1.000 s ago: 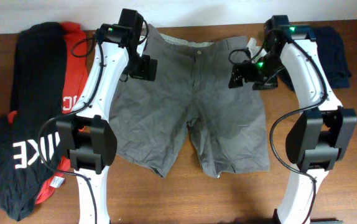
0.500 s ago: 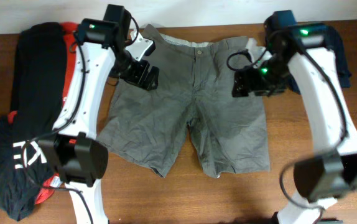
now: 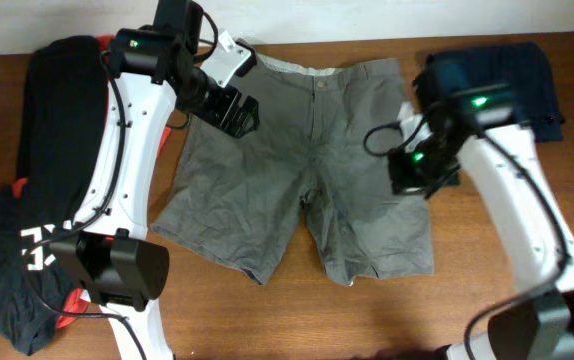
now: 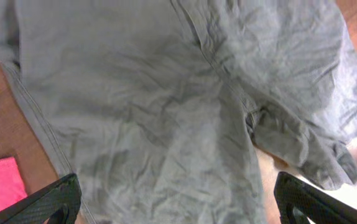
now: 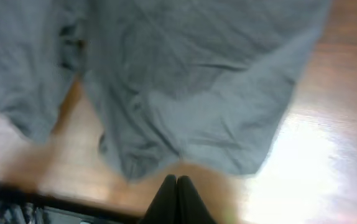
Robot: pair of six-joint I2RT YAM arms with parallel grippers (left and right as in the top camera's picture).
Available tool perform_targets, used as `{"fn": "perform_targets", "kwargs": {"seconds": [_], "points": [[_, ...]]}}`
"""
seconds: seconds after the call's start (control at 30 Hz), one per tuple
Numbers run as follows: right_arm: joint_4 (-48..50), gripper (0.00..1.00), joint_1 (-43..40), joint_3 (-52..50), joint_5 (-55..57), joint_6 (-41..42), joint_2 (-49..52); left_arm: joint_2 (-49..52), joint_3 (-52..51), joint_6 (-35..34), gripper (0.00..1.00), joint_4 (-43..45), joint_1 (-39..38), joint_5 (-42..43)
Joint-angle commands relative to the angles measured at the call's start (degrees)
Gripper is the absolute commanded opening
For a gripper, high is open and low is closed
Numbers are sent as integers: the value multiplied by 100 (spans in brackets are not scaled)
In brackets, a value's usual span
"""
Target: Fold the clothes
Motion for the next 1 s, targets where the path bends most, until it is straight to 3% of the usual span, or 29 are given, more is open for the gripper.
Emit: {"fn": "perform_targets", "kwargs": {"seconds": [0.0,0.2,0.5,0.77,0.97], "points": [[813,4,57,-1047,-293,334,28,-20,55,-39,99,188,31,61],[3510,4,57,-2844,-479,498,122,382,50,-85,99,437,31,61],[3880,4,-463,-3032,-52,643,501,1176,50,-293,99,474,31,63],[4019,4,-1231,-3032,-155,638,1071,1298,50,-295,99,776,26,63],[5283,4,-1808,-3032,-157,907,1504,1298,50,-293,99,1268,31,61]]}}
